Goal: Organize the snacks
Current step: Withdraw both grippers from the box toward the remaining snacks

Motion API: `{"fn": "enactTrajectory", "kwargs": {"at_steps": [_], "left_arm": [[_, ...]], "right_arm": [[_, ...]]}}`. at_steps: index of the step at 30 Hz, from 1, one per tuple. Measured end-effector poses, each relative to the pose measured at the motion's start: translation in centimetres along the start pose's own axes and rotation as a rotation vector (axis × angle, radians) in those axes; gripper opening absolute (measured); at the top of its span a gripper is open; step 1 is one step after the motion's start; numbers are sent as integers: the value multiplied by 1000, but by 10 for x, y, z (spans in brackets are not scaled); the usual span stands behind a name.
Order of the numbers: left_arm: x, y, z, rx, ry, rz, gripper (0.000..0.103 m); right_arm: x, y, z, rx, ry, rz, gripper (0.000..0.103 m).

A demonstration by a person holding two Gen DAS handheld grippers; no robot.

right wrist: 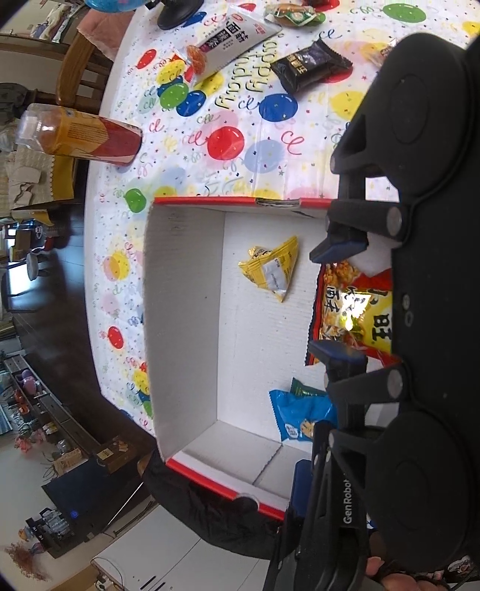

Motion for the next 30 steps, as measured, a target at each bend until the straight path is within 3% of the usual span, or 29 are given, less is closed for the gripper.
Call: {"fn": "enactTrajectory", "kwargs": {"at_steps": [8, 11, 13, 20, 25, 30], "left_arm": [[-25, 11, 3, -29, 17, -37, 49], [-35, 14, 1, -24, 21, -54, 52], [-42, 16, -2, -24, 27, -64, 59], [-61, 21, -20, 2, 44, -101, 59], [-73, 23, -41, 34, 64, -128, 71], [-84, 23, -68, 64, 85, -152, 75]], "right_arm": [[-30, 12, 5, -1, -9, -44, 56], [-43, 18, 5, 5, -14, -61, 72], [-53, 21, 4, 3, -17, -75, 72], [-83, 33, -2, 12, -21, -111, 79], [-102, 42, -10, 21, -28, -127, 81], [-122, 51, -26, 35, -27, -142, 89]]}}
Point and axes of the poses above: each gripper's, at about its wrist camera, not at the fingertips, and x roughly the way its jaws point, z to its left, y to its underside, the point moved 6 cm from there along x, roughly the way its jaws point, and after that the axes turned 13 degrees about -y, right-handed, at the moved point
